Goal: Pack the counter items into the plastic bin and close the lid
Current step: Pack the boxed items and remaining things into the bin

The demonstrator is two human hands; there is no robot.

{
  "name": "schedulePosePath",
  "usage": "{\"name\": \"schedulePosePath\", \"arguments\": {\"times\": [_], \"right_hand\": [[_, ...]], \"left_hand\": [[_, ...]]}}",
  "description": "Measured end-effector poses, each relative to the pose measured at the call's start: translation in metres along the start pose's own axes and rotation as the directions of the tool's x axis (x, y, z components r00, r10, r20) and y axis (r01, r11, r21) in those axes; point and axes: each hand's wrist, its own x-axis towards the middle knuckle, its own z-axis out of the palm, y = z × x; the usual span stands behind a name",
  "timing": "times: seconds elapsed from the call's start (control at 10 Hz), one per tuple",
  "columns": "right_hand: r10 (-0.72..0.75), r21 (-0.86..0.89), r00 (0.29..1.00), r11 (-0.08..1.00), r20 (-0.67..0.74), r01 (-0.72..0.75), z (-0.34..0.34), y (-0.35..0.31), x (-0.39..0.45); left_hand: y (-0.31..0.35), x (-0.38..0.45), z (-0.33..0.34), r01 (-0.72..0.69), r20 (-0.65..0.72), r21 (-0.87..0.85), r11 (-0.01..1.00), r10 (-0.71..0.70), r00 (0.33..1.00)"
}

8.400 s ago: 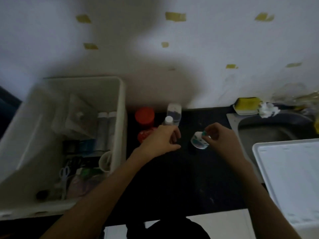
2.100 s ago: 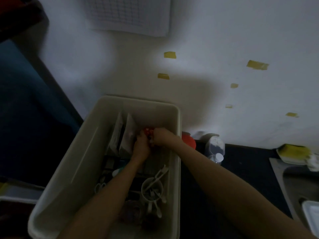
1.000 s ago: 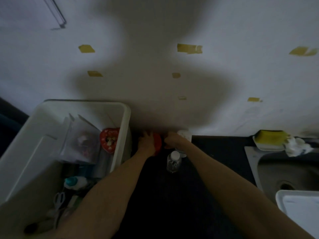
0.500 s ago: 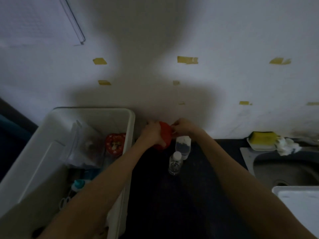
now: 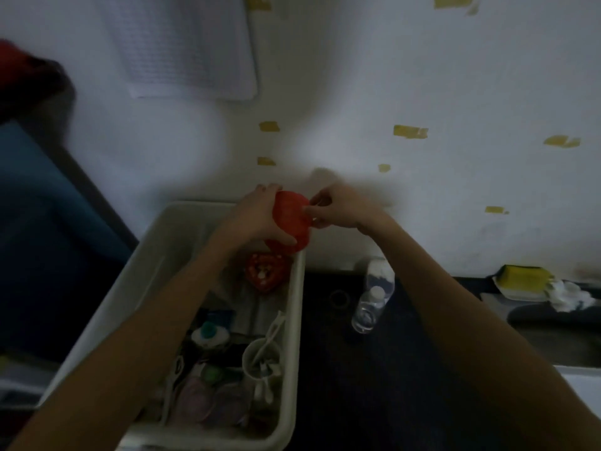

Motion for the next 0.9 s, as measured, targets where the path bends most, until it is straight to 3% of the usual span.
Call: {"name": "schedulePosePath", "arguments": {"times": [0.2,0.4,0.5,0.7,0.9], "right_hand": [[-0.029,-0.292,0.999,0.956,0.035,0.038,0.087,-0.030,0.032],[0.139,-0.449,0.976,0.892,0.165,-0.052,0.125,-0.038,0.040],[0.216,-0.597,0.955,0.801,0.204,-0.053,0.137,-0.030,0.061],[0.157,-0.486,0.979,0.870,0.128,-0.076,0.153,-0.011,0.071],[0.190,-0.537,0.943,0.844,0.273,-0.015,0.141,-0.023,0.067]], "left_hand": [[-0.082,-0.014,0.020,0.198,0.033,-0.137,0.971,-0.195,0.980],[-0.110,-0.005,0.064,0.277,0.108,-0.152,0.949,-0.263,0.959],[-0.116,0.007,0.080,0.262,0.100,-0.148,0.954,-0.249,0.963],[-0.117,0.016,0.105,0.210,0.059,-0.143,0.967,-0.204,0.977],[-0.123,0.013,0.107,0.192,0.060,-0.128,0.973,-0.185,0.981]]}}
